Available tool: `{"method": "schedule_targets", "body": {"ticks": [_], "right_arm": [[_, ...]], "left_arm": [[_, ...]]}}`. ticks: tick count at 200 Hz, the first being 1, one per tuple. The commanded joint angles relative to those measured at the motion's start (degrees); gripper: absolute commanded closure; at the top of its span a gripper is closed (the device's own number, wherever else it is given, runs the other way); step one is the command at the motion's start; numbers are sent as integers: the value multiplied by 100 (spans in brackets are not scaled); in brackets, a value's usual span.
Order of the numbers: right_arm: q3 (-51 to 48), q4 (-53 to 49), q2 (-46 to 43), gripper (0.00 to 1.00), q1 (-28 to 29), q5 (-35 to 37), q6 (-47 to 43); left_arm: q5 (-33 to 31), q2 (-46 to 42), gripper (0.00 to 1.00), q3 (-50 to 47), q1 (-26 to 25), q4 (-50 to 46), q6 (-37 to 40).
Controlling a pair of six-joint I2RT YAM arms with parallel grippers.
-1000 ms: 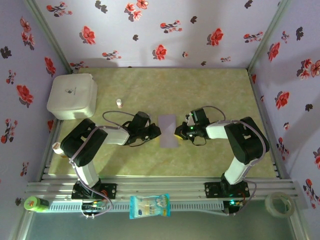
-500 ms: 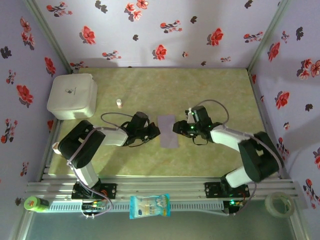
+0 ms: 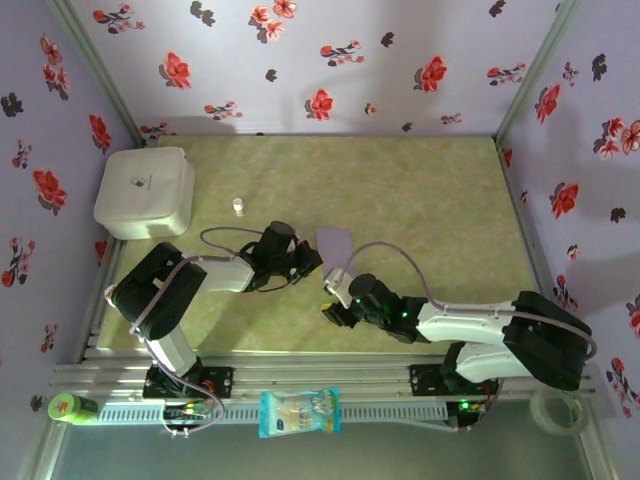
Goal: Fold a paper plane with a square sheet of paper (pick it up from the middle)
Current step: Third fold the triangle at the center of the table.
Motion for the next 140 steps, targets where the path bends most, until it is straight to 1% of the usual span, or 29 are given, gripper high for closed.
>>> {"method": "schedule_targets", "body": {"ticks": [1,21,27,30,41,65,102,140], "right_arm": [[70,568,274,46,216,879,-663],[146,755,575,45,360,1305,-706],[156,791,662,45,395,1329,-737],[169,814,698,45,406,1510,-752],[204,902,845,45,470,1811,-755],[256,1028,1065,48,502,2052,-730],[278,1214,1219,54,525,2047,-672],[239,1239,1234,68,525,2060,-573]], "left_arm": [[78,-100,100,-38,58,37,-91],[80,-103,100,-42,58,46,-92],[75,-103,100,-44,58,46,-92],[81,-101,100,-45,58,44,-96],[79,-101,100,-50,53,54,-100],[82,-93,100,-47,58,70,-100],[90,-77,100,-62,58,88,-110],[108,-68,100,-49,83,88,-91]]}}
